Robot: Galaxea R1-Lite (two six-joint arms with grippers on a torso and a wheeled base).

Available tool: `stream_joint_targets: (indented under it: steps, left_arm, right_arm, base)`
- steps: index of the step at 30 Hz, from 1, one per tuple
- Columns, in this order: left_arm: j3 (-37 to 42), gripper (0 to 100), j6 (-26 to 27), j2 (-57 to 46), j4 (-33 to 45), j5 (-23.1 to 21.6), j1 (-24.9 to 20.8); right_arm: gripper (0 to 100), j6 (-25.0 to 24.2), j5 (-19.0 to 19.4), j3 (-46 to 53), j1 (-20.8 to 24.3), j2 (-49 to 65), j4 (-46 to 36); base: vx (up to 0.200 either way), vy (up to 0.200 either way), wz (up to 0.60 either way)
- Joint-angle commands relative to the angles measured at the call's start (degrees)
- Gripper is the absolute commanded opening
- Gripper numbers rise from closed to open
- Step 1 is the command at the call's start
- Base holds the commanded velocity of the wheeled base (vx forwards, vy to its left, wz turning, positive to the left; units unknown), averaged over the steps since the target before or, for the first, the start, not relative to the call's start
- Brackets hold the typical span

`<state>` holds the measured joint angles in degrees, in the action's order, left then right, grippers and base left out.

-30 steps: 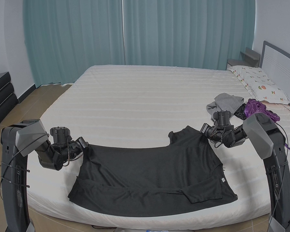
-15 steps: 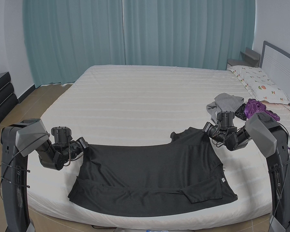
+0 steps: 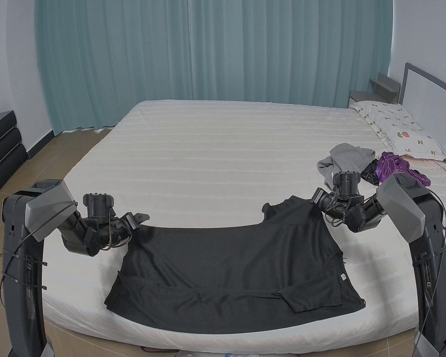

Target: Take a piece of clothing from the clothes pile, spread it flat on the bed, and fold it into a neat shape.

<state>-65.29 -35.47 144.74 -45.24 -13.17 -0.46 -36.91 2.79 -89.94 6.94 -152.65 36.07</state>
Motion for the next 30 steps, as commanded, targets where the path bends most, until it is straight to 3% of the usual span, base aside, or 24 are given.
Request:
stream_joint_targets:
  steps: [1,5,6,30]
  left_arm:
    - [-0.6,100,-0.2,-0.7,1.6,-1.6,0.5]
    - [-1.1,100,-0.3,-0.6,1.7,-2.0,0.9]
    - [-1.2,0,-0.3,-0.5,1.7,-2.0,0.9]
    - [-0.1,0,-2.6,-3.0,0.0,-1.9,3.5]
  right_arm:
    - [0,0.0,0.0,-0.1,-0.1,0.0,0.1]
    - [0,0.0,0.0,-0.2,-0.1,0.0,0.1]
    - [0,0.0,0.0,-0.1,-0.1,0.0,0.1]
    - [0,-2.3,0.8,8.0,-2.7,7.6,2.6]
  base:
    - [0.000,0.000,0.00]
    - [0.000,0.000,0.00]
    - [0.000,0.000,0.00]
    - [0.000,0.000,0.00]
